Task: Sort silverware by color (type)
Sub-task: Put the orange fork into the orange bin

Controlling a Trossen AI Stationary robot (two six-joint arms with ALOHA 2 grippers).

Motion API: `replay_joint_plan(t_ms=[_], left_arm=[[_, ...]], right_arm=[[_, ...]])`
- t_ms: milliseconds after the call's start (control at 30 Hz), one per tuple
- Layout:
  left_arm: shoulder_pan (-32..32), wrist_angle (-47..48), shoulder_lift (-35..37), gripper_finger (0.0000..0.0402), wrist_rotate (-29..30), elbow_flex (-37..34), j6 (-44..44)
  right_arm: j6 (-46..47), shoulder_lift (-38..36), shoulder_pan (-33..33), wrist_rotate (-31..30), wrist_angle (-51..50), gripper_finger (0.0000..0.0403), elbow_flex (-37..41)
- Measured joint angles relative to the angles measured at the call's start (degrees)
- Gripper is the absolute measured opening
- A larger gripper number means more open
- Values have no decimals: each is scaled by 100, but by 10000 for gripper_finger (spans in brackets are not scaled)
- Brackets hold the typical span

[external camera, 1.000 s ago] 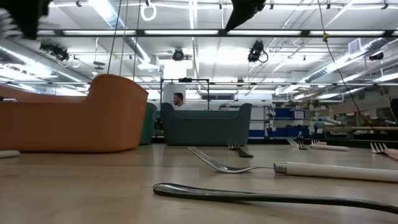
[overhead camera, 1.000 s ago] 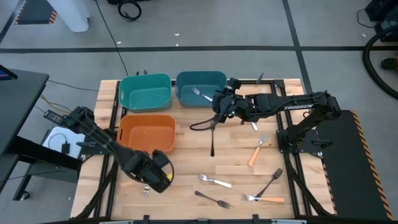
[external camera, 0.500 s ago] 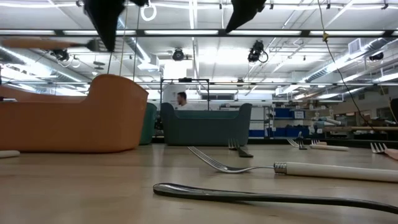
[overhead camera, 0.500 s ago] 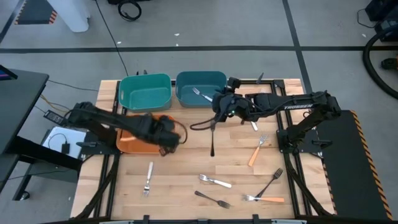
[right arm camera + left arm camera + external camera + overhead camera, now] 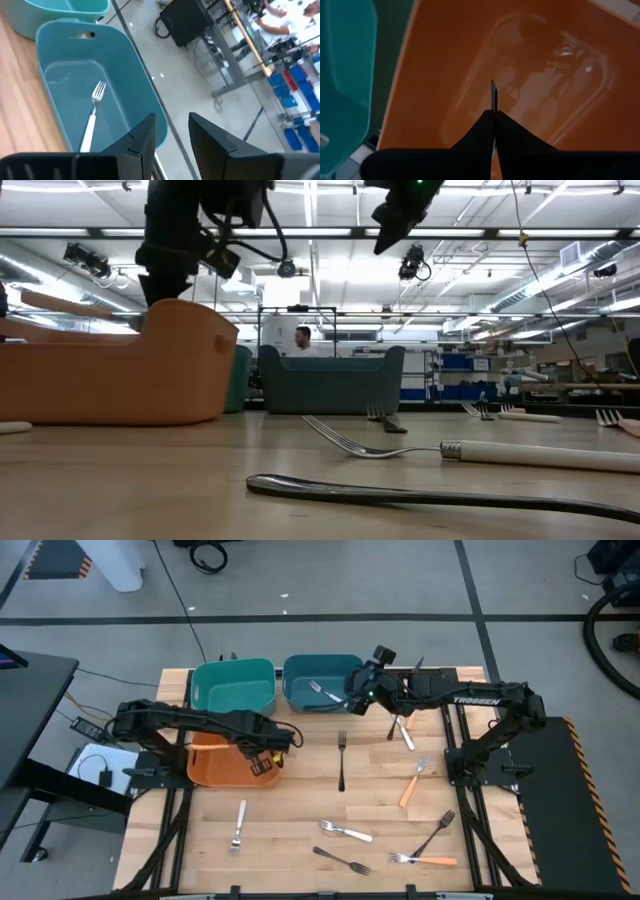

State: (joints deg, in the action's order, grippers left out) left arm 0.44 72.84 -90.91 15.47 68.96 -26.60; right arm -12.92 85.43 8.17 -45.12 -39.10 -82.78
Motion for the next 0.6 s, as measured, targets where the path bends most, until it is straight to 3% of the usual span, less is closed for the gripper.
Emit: replay_joint_plan(t_ms=[233,600], left_arm=[[460,-910,0,15,-734,-378,674],[1562,-1383,-4,16,-1435,-587,1282]], right_arm=[[797,0,482,927,-27,124,0],[1185,0,1277,1319,-24,124,0]])
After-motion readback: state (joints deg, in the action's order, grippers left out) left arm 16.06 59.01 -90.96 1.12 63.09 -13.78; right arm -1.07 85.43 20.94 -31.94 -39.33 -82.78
